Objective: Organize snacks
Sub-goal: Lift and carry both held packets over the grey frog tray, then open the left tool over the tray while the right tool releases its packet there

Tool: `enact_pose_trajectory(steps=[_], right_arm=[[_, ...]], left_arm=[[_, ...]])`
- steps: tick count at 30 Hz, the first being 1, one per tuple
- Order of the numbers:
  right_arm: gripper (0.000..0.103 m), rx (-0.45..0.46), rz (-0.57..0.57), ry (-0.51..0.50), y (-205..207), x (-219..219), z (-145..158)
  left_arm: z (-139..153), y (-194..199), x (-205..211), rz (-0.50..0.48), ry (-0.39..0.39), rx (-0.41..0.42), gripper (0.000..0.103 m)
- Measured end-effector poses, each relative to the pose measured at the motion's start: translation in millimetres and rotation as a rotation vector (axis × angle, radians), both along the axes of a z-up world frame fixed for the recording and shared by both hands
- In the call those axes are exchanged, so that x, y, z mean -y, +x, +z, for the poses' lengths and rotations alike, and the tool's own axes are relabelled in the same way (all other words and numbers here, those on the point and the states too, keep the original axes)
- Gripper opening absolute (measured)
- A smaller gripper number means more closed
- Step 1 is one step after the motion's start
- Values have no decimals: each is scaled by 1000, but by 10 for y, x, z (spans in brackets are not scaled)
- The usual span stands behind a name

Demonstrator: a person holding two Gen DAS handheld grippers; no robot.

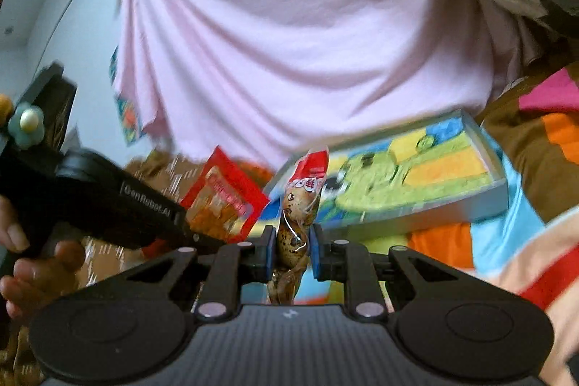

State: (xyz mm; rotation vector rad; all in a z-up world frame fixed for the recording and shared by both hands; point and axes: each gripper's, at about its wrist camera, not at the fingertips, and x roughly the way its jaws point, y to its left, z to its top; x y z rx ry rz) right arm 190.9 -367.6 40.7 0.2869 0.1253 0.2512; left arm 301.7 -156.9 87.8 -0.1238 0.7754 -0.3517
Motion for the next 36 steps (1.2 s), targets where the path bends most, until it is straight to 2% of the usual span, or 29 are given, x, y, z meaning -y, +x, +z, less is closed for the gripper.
enact_pose_trajectory(steps=[6, 13, 17, 23, 31, 34, 36], right_arm=[[22, 77, -89, 125, 388, 298, 125], [22, 134, -133, 197, 792, 530, 110], [22, 103, -131, 223, 953, 603, -2], [22, 24, -159, 201, 1132, 657, -148], [25, -59, -217, 132, 1245, 625, -190], [28, -65, -245, 87, 1245, 580, -175], [31, -71, -258, 65, 1231, 555, -155]], left_arm=[[122, 443, 109, 73, -94, 82, 15], [39, 875, 394, 129, -164, 91, 15], [-101, 1036, 544, 111, -182, 66, 15], [-290, 1171, 675, 99, -146, 47, 15], [-405, 1223, 665, 129, -83, 38, 16], [-451, 1238, 661, 143, -37, 32, 18], [-477, 1233, 644, 166, -16, 36, 26]])
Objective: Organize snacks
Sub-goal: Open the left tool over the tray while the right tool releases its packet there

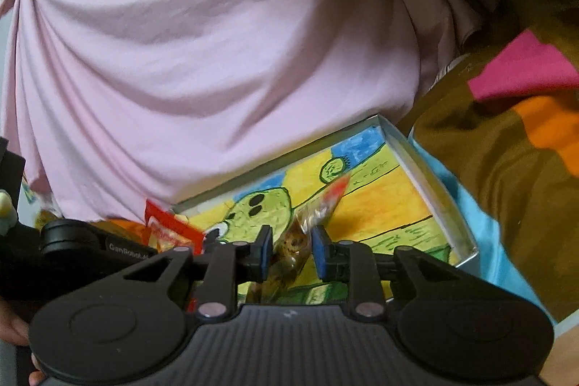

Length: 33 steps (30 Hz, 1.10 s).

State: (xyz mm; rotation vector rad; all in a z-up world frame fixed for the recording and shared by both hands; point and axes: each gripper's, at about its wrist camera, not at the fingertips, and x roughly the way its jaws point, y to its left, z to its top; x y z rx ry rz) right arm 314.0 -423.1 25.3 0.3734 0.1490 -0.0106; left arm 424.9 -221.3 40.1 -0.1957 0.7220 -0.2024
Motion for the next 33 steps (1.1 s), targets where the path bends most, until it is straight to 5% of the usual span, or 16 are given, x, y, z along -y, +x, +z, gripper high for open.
enact_pose_trajectory(steps=[3, 15, 26, 33], right_arm=[[33, -7, -8, -16, -4, -10, 2], [78, 4, -48, -194, -219, -222, 151], [101, 53, -57, -297, -772, -467, 440], [103, 86, -39, -317, -1214, -631, 505]], left_arm=[[-29, -18, -48, 29, 8, 6, 46], [159, -382, -216, 77, 49, 132, 96], [355, -988, -642, 155, 33, 212, 102], [426, -1457, -878, 163, 25, 235, 102]])
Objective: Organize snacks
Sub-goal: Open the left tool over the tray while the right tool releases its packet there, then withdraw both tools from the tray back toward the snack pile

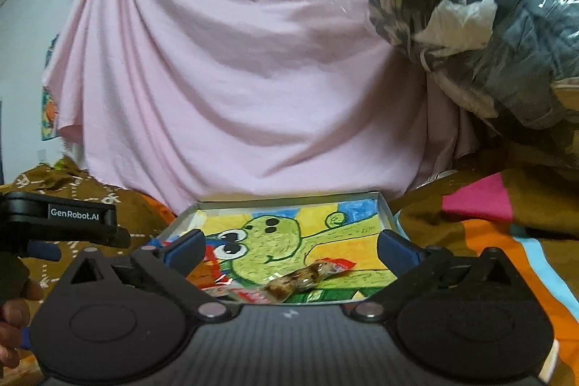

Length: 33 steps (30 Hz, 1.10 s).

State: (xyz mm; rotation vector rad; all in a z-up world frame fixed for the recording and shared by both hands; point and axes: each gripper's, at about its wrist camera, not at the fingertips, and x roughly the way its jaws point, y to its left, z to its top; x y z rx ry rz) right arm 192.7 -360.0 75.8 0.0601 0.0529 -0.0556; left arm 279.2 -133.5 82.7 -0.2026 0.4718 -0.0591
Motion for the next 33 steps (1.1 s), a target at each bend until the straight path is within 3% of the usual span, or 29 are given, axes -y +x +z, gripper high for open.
enact_pose_trajectory(steps=[11, 26, 33], right_arm=[[103, 6, 33, 56, -582, -223, -7], [103, -96, 136, -79, -1137, -1005, -285], [103, -161, 144, -100, -1311, -1173, -434]], left_arm=[[1, -700, -388, -21, 80, 25, 102], [-217, -1393, -1133, -13, 78, -16, 102], [-470, -1614, -1316, -35, 130, -68, 102]])
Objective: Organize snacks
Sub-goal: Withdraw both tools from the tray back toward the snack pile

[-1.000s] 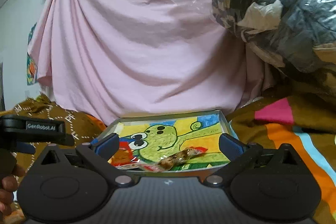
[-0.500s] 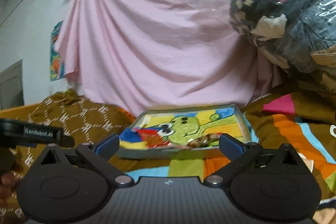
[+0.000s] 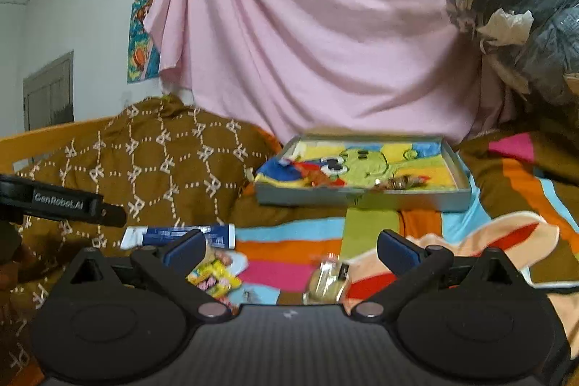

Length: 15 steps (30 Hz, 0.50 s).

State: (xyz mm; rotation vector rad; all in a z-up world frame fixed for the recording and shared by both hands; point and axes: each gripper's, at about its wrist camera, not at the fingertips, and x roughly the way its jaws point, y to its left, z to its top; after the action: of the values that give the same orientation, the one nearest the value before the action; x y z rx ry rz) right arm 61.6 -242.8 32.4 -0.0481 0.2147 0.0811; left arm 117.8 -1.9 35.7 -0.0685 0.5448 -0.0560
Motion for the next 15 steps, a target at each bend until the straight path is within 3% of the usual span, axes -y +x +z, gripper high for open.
enact_pose_trajectory(steps=[9, 15], right_arm=[[103, -104, -31, -49, -15, -102, -188], [103, -230, 9, -77, 130, -170, -345]], left_arm=[[-283, -140, -47, -71, 56, -49, 102], [-431, -162, -2, -116, 91, -87, 102]])
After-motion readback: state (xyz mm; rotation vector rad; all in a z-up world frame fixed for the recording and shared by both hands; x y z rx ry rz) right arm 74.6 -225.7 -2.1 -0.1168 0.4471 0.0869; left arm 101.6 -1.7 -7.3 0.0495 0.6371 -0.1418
